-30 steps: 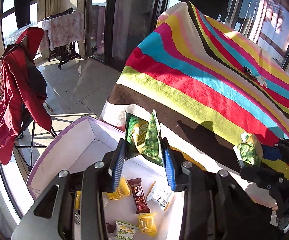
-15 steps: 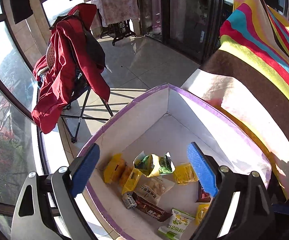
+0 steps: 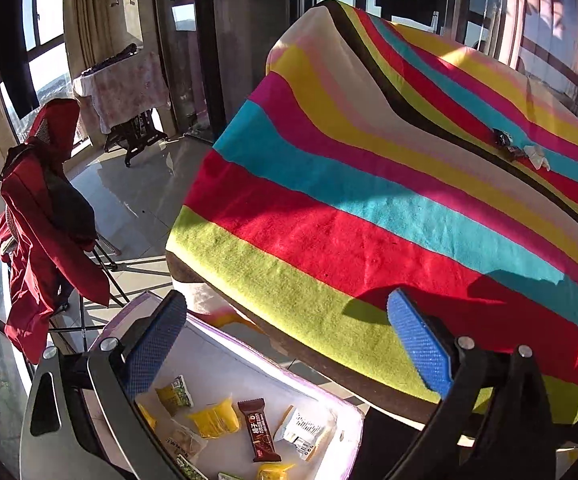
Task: Organize snacks
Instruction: 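Return both tools over the remaining snacks on the table, then grasp the white pastry packet with the right tool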
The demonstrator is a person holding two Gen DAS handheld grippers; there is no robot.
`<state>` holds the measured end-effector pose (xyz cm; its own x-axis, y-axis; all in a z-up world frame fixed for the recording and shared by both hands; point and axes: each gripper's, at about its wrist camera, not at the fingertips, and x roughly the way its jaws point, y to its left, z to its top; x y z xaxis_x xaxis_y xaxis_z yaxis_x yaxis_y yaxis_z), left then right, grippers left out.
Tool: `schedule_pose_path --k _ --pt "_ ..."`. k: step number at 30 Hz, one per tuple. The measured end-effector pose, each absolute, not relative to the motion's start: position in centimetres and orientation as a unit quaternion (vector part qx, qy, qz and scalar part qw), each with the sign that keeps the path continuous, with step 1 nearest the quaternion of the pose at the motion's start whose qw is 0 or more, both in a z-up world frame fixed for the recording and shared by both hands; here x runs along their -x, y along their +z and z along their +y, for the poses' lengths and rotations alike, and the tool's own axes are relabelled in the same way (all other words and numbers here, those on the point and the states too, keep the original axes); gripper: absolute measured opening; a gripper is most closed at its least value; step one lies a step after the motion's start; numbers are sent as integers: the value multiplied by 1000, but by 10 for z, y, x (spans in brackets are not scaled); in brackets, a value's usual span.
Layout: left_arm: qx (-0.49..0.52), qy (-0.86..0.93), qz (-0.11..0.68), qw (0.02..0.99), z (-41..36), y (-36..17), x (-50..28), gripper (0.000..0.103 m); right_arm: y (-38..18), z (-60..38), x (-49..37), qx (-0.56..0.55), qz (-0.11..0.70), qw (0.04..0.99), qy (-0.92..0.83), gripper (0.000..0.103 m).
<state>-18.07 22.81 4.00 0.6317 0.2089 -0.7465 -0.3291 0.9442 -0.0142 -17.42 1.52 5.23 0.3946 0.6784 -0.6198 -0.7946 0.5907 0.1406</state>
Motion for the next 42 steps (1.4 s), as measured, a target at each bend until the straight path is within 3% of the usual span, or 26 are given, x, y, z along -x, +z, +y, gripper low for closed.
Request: schedule_pose_path --k 11,21,26,35,41,42 --pt "62 -93 399 910 57 38 19 101 17 -130 61 -8 386 900 203 84" --pt "84 -103 422 897 34 16 -107 101 3 -161 -54 -13 413 904 110 87" --pt "142 -113 408 895 53 14 -101 101 7 -151 -116 -18 400 911 93 87" --pt "147 -130 410 891 53 14 -102 101 -4 -101 -223 25 426 902 65 86" --pt "151 -132 408 891 55 13 -102 101 -14 -94 -250 56 451 888 67 87" --pt "152 -132 408 890 55 13 -102 101 -11 -96 -244 53 447 889 89 66"
